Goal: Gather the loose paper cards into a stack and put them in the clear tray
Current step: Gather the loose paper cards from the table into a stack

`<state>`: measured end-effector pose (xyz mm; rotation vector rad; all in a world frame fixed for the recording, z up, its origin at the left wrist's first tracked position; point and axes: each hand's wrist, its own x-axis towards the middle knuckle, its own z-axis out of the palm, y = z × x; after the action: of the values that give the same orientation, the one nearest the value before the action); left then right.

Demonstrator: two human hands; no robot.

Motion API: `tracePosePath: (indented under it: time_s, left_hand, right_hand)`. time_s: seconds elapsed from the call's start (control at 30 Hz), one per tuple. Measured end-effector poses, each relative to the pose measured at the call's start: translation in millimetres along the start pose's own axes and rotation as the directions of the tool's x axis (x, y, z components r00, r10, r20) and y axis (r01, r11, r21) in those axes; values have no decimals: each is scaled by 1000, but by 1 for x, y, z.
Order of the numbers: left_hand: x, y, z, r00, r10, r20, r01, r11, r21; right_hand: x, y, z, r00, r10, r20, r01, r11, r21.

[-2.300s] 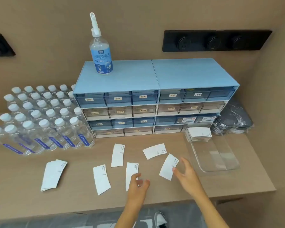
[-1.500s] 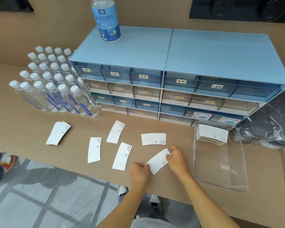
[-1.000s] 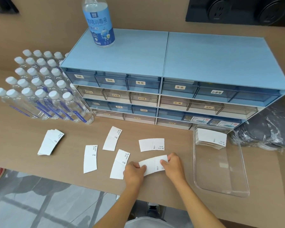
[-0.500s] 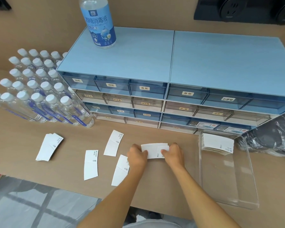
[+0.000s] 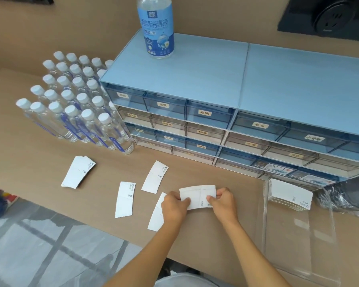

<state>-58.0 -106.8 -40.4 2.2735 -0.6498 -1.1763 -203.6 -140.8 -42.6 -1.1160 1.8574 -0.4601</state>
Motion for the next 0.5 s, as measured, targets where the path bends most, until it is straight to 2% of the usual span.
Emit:
tracePosePath:
  time_s: [0.13,0.3,0.5]
  left_hand:
    - [-9,-25,-26,991,-114,-69,98,974,-206]
    - [-14,-54,-67,936,-303,-179,220,900,-375]
    - [-26,-79,-84,846,-527,-81,378,699,-607]
  right_hand:
    - [-4,-22,23,986,-121,113,131,988,-85]
    - [-13,-59,69,908,-256,332,356,888,-290]
    - [-20,-73,105,813,-300,498,543,701,-463]
